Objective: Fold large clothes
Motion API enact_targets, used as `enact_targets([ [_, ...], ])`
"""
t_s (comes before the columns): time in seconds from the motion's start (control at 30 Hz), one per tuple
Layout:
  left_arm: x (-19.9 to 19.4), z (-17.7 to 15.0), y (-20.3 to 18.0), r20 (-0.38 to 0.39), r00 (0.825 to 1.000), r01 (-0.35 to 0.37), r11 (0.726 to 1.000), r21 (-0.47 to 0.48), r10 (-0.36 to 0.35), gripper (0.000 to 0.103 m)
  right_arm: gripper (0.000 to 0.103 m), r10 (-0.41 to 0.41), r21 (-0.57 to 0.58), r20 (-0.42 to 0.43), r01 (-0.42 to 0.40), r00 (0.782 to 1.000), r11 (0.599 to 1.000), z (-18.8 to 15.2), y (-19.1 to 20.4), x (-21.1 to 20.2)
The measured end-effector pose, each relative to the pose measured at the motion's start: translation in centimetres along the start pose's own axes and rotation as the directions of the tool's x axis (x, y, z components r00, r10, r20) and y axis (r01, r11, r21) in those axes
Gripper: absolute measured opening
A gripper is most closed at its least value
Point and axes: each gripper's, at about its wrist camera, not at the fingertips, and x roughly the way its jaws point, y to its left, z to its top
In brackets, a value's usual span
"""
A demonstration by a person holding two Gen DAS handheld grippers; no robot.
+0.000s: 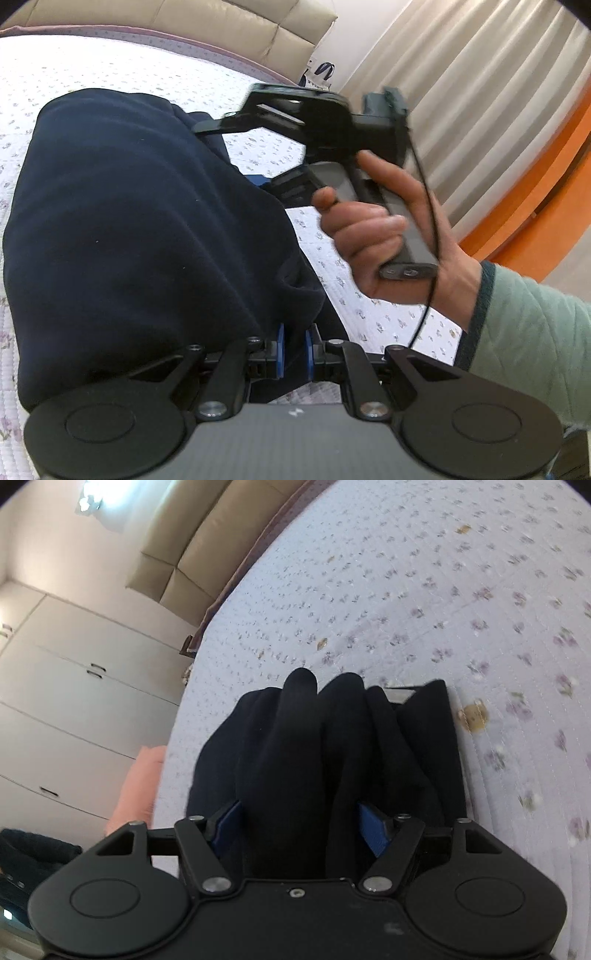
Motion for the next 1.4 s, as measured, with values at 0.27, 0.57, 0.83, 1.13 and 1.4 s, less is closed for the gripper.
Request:
enact_targets([
  [0.27, 0.8, 1.5, -2.1, 0.003, 0.999, 0.05, 0.995, 0.089, -0.051, 0.012, 0.016, -0.022, -0.165, 0.156, 0.048, 0.987, 0.985, -0.5, 4.2, -4.7],
  [0.57, 5.2, -0.8, -1.9, -0.11, 0.994, 0.021, 0.999, 0.047, -0.016, 0.012, 0.016, -0.22, -0.07, 0.199, 0.238, 0.955, 0.969, -1.4, -0.5, -5.5],
  [0.83, 0.9, -5.9, 0.0, -0.269, 0.958, 0.094, 0.995, -0.016, -0.095, 0.02, 0.052, -0.326, -0.013, 0.275, 0.343, 0.905, 0.939, -2.6, -1.1, -9.5],
  [1.13, -6.7, 3.2, 0.2, 0.12, 0.986, -0.122, 0.99, 0.077, 0.112, 0.023, 0.039, -0.355, -0.438, 0.311, 0.464, 0.882, 0.77, -11.6, 11.1, -10.0],
  [1.4, -2.9, -1.6, 0.6, 0.096, 0.948, -0.316, 0.93, 0.186, 0.302, 0.019, 0.0, -0.532, -0.312, 0.097, 0.533, 0.841, 0.786, -15.0, 2.7, -6.1],
])
